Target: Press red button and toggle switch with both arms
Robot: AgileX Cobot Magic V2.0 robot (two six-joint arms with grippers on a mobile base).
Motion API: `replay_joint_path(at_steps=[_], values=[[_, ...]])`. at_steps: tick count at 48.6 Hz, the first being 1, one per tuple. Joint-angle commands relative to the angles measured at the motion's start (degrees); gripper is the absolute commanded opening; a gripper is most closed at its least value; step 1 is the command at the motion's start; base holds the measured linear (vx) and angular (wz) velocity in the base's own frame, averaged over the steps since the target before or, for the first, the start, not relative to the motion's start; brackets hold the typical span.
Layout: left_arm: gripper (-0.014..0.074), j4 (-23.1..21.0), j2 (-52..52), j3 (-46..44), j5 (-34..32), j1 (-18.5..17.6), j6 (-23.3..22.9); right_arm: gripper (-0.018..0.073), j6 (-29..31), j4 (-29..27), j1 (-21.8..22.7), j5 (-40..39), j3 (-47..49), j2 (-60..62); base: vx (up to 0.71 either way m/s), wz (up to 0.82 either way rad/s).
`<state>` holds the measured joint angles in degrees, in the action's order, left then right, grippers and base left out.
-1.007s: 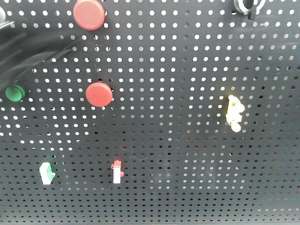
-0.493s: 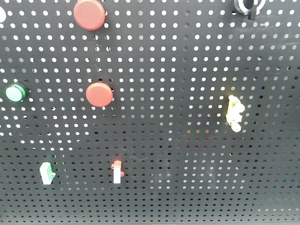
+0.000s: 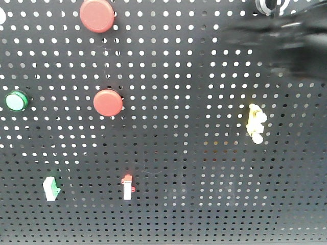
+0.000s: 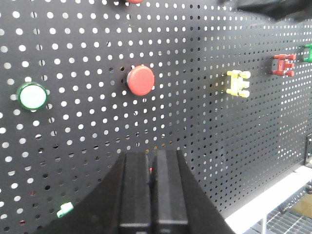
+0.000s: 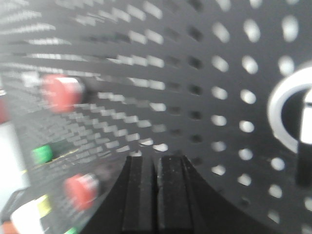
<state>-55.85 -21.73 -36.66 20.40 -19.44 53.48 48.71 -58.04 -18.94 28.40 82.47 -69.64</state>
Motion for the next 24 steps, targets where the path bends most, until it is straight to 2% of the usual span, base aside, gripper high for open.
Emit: replay_joint_path(at_steps=[1,8,24], values=[[0.0002,-1.86,-0.75,-1.31,-3.09,-0.02,-0.64,-0.0003,-0.28,-1.11,-0.22,-5.45,2.09,0.33,0.0,0.0],[0.0002,-1.86,-0.75,-1.31,-2.94,-0.02,-0.64,-0.0003,-0.28,-1.06,-0.22,-7.93,2.38,0.28,0.0,0.0],[0.0002,-1.81,-0.75,-1.31,-1.65,-0.02,-0.64,-0.0003,-1.18,-0.8,-0.22,-8.35,4.22,0.28,0.0,0.0]])
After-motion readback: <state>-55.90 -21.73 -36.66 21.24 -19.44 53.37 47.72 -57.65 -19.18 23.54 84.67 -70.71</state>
